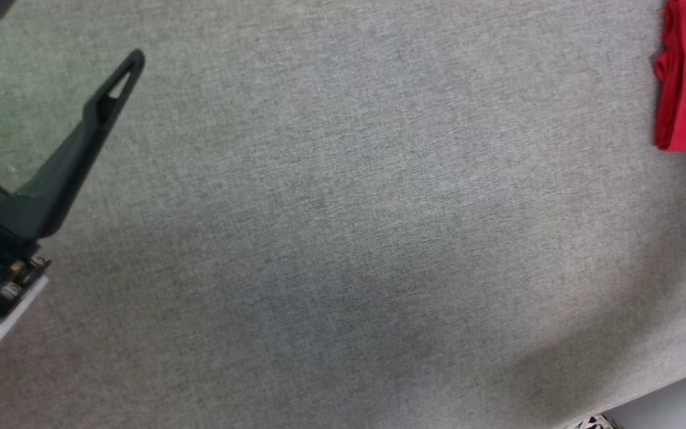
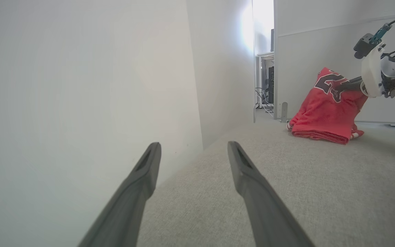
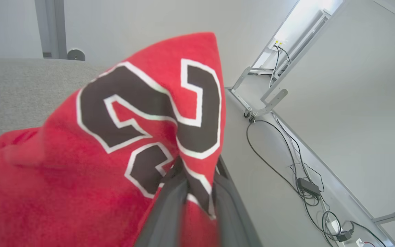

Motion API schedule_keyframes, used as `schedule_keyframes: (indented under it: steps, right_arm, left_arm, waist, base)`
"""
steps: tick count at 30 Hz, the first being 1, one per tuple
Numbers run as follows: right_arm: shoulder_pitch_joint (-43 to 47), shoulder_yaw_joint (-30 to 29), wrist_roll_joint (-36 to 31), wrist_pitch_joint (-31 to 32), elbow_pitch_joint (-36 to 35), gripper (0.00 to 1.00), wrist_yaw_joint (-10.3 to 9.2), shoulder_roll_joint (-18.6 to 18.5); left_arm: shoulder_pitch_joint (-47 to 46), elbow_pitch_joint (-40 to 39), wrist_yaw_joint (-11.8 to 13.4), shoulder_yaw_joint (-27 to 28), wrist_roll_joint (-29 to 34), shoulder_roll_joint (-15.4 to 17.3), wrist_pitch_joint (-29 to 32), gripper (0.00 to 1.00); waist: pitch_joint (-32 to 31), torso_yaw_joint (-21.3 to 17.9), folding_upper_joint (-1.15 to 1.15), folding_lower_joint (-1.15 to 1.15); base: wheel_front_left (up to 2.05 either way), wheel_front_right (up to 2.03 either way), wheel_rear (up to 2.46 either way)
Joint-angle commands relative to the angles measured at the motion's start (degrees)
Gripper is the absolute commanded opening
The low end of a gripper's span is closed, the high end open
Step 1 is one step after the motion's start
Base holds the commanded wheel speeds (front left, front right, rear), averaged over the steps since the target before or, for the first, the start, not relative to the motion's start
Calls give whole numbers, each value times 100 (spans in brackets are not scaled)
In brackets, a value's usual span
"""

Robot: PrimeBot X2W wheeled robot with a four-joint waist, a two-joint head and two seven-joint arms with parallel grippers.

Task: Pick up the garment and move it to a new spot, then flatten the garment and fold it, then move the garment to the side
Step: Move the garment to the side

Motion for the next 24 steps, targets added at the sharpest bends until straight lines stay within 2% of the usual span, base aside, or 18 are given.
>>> schedule_keyframes:
  steps: [1,9,10,11,12,13,18,24]
  right_arm:
    - [-66,14,-20,-83,18,0,-12,19]
    - [-341,-16,-278,-389,347,0,-12,21]
    - [-367,-29,-303,-424,390,25,-12,20]
    - [-396,-57,-330,-460,445,47,-12,18]
    - [-407,-65,-361,-504,517,95,-12,18]
    - [-414,-49,-370,-547,586,100,-12,21]
    - [-291,164,-526,-748,792,100,-12,20]
    - [-61,508,-844,-715,873,100,-12,20]
  left_arm:
    - [14,-12,15,13,-19,13,5,100]
    - [83,15,15,115,-49,57,5,100]
    - [103,19,15,120,-38,61,5,100]
    - [115,31,15,123,-29,61,5,100]
    - [123,49,15,123,-19,54,5,100]
    - [130,66,15,121,-18,41,5,100]
    - [271,194,15,162,-24,-108,5,100]
    - [669,452,15,248,9,-528,5,100]
  waist:
    - [22,29,0,0]
    - [110,132,0,0]
    - [106,137,0,0]
    - [97,138,0,0]
    - [80,139,0,0]
    - [55,139,0,0]
    - [-160,127,0,0]
    - [-599,233,0,0]
  base:
    - [0,0,0]
    - [0,0,0]
    - [0,0,0]
    - [0,0,0]
    - [0,0,0]
    - [0,0,0]
    - [0,0,0]
    - [0,0,0]
